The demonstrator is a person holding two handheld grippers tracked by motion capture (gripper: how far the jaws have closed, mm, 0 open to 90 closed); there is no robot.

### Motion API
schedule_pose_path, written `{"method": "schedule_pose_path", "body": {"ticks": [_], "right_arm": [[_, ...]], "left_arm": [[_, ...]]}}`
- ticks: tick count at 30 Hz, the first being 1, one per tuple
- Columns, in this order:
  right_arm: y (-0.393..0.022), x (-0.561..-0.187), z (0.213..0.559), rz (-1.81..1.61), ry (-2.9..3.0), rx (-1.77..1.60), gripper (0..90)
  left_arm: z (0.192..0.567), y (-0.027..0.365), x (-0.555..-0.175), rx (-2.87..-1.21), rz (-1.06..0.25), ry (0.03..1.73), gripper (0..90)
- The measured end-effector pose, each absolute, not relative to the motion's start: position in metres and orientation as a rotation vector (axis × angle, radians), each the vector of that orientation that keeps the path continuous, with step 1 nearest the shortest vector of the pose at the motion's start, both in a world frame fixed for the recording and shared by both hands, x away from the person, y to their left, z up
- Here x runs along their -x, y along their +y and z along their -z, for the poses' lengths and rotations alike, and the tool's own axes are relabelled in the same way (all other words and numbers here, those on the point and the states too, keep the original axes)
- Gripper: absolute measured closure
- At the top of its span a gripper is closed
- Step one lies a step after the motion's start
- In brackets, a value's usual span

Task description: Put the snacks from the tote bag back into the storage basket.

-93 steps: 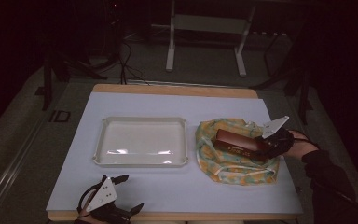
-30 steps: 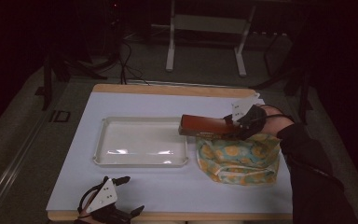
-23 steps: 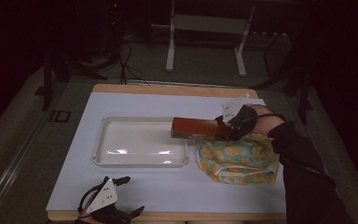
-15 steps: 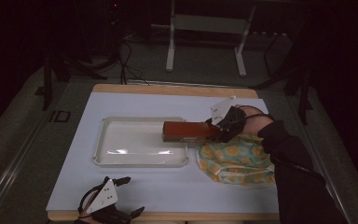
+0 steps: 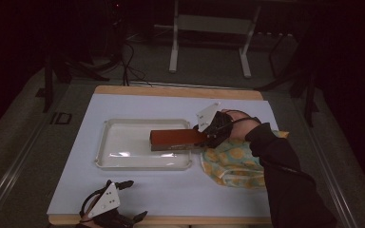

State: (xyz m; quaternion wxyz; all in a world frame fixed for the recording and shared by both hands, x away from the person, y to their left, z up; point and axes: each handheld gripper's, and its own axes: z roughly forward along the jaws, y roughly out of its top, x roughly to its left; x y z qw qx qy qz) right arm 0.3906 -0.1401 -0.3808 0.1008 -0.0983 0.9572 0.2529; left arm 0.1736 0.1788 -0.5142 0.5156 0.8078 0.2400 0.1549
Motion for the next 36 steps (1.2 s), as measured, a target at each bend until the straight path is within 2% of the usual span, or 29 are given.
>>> {"method": "schedule_pose_path", "body": {"ticks": [13, 36], "right_arm": [[-0.112, -0.393, 0.391, -0.884, 2.792, 0.330, 43.0], [-0.082, -0.412, 0.445, -0.881, 2.825, 0.283, 43.0]], "left_arm": [[0.514, 0.179, -0.173, -1.940, -0.368, 0.569, 0.0], [0.514, 0.179, -0.173, -1.937, -0.360, 0.561, 0.0]]}}
